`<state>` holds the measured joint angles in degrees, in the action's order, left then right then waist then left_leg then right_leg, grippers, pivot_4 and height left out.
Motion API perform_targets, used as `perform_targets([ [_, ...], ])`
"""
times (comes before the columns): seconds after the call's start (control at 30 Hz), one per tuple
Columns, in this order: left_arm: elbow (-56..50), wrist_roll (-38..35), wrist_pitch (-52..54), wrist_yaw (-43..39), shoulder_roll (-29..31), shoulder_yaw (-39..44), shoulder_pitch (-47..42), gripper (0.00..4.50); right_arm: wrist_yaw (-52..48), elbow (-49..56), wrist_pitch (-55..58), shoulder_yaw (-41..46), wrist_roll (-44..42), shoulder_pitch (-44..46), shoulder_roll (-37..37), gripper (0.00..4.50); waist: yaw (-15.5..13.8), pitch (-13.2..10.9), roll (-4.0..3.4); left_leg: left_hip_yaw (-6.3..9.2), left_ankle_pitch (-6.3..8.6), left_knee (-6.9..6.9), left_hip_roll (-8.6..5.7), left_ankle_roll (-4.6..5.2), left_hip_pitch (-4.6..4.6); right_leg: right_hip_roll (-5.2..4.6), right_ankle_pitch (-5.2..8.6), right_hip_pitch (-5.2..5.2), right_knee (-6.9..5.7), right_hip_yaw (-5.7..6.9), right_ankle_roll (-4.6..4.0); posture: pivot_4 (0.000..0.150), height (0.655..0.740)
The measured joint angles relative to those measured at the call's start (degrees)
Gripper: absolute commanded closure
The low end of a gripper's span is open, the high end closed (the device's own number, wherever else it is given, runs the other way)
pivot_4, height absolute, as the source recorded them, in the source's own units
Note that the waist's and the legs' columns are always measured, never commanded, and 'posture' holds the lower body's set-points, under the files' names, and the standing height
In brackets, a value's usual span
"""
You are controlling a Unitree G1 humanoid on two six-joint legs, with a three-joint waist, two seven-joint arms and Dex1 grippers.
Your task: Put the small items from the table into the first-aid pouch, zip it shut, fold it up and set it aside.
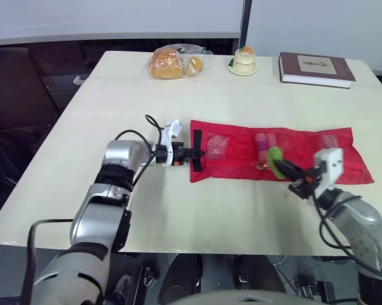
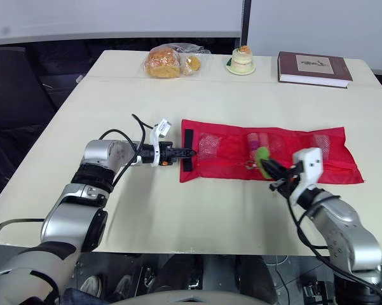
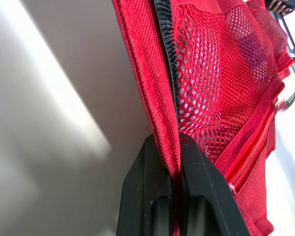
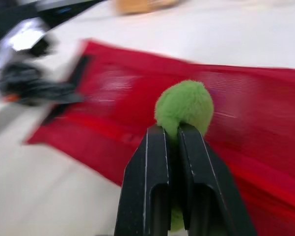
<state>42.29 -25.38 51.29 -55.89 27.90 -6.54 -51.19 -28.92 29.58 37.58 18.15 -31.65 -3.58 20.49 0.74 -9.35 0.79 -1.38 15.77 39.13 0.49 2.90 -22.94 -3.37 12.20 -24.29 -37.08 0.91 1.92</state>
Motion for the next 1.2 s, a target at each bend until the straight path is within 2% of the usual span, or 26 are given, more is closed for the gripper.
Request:
perform_targets([
  [0.13,3.54,3.02,-4.4,-2.81,1.92,-0.71,-1.3,4.5,1.88,-1.58,-2.1,7.16,-0.34,-2.86,1.2,4.44,0.2,0.0,0.01,-0.09,0.0,0.0,0.12,0.01,0.05,0.46,0.02,0.0,0.0,-0.07,0.09,0.15,0.7289],
  [0.27,4.86,4.39,-6.05,-3.96,2.33,-0.99,-1.96,4.5,2.95,-3.66,-3.0,9.45,-0.29,-3.01,1.88,4.44,0.13,-0.01,0.02,-0.14,0.0,0.0,0.12,0.01,0.05,0.62,0.08,0.0,0.0,-0.06,0.24,0.15,0.7289],
  [0.3,6.77,6.24,-8.6,-6.22,4.51,-1.96,-2.75,4.5,7.11,-9.84,-4.85,15.2,2.18,-3.12,3.5,4.44,0.2,-0.02,0.03,-0.37,0.01,-0.04,0.11,0.02,0.05,0.62,0.05,-0.1,0.0,-0.16,0.16,0.15,0.7289],
  [0.4,10.16,8.29,-11.04,-7.65,5.79,-2.34,-4.28,4.5,13.16,-14.36,-6.28,19.14,4.68,-1.87,3.79,4.44,0.31,-0.02,0.04,-0.51,0.01,-0.07,0.15,0.02,0.05,0.68,0.05,-0.2,-0.01,-0.26,0.19,0.15,0.7289],
  [0.53,14.95,10.37,-14.46,-8.89,5.99,-2.57,-6.61,4.5,18.04,-17.5,-7.7,19.76,7.0,-0.02,3.89,4.44,0.25,-0.02,0.03,-0.57,0.01,-0.09,0.16,0.02,0.02,0.72,0.08,-0.29,-0.07,-0.32,0.28,0.15,0.7289],
  [0.73,17.64,11.98,-16.5,-9.75,5.99,-2.48,-7.92,4.5,18.33,-17.5,-10.79,18.35,6.97,0.2,3.87,4.44,0.18,-0.03,0.03,-0.66,0.01,-0.1,0.13,0.03,-0.01,0.7,-0.02,-0.33,-0.09,-0.4,0.45,0.15,0.7289],
  [0.77,17.71,12.09,-16.49,-9.9,5.99,-2.44,-7.94,4.5,17.99,-17.4,-11.06,18.35,6.87,-0.03,3.87,3.76,0.17,-0.03,0.03,-0.66,0.01,-0.1,0.12,0.04,-0.01,0.7,-0.02,-0.33,-0.09,-0.4,0.46,0.15,0.7289],
  [0.8,17.72,12.29,-16.44,-10.11,6.0,-2.38,-7.95,4.5,17.63,-17.14,-11.42,18.35,6.74,-0.42,3.88,3.57,0.17,-0.03,0.03,-0.67,0.02,-0.1,0.12,0.04,-0.01,0.7,-0.02,-0.33,-0.09,-0.41,0.46,0.15,0.7289],
  [0.97,18.08,13.11,-13.9,-11.42,7.15,-0.7,-7.95,4.5,16.58,-17.01,-12.1,19.1,6.26,-2.58,4.12,1.15,0.42,-0.03,0.04,-0.75,0.02,-0.1,0.15,0.05,-0.01,0.73,-0.02,-0.39,-0.1,-0.46,0.46,0.15,0.7289],
  [1.0,18.08,13.41,-14.05,-11.25,7.16,-0.58,-7.95,3.83,16.06,-16.89,-12.11,19.1,5.87,-2.78,4.13,0.68,0.38,-0.03,0.05,-0.74,0.02,-0.1,0.15,0.05,-0.01,0.73,-0.02,-0.39,-0.1,-0.45,0.46,0.15,0.7289],
  [1.03,18.09,13.63,-14.38,-11.07,7.2,-0.25,-7.93,3.51,15.37,-16.43,-12.11,19.1,5.36,-3.2,4.2,0.14,0.3,-0.04,0.05,-0.74,0.02,-0.1,0.15,0.05,-0.01,0.72,-0.02,-0.39,-0.11,-0.45,0.47,0.15,0.7289],
  [1.07,17.99,13.8,-14.73,-11.32,7.37,-0.03,-7.92,3.13,14.45,-15.64,-12.03,19.09,4.45,-3.91,4.42,0.0,0.21,-0.04,0.05,-0.74,0.02,-0.1,0.15,0.05,-0.01,0.72,-0.02,-0.39,-0.11,-0.45,0.46,0.15,0.7289],
  [1.2,16.55,14.11,-15.66,-13.58,9.09,1.03,-6.96,1.14,11.02,-10.49,-9.44,19.16,-1.04,-6.99,5.08,0.0,0.17,-0.04,0.05,-0.74,0.02,-0.1,0.17,0.05,-0.02,0.72,-0.08,-0.39,-0.12,-0.45,0.37,0.15,0.7289],
])
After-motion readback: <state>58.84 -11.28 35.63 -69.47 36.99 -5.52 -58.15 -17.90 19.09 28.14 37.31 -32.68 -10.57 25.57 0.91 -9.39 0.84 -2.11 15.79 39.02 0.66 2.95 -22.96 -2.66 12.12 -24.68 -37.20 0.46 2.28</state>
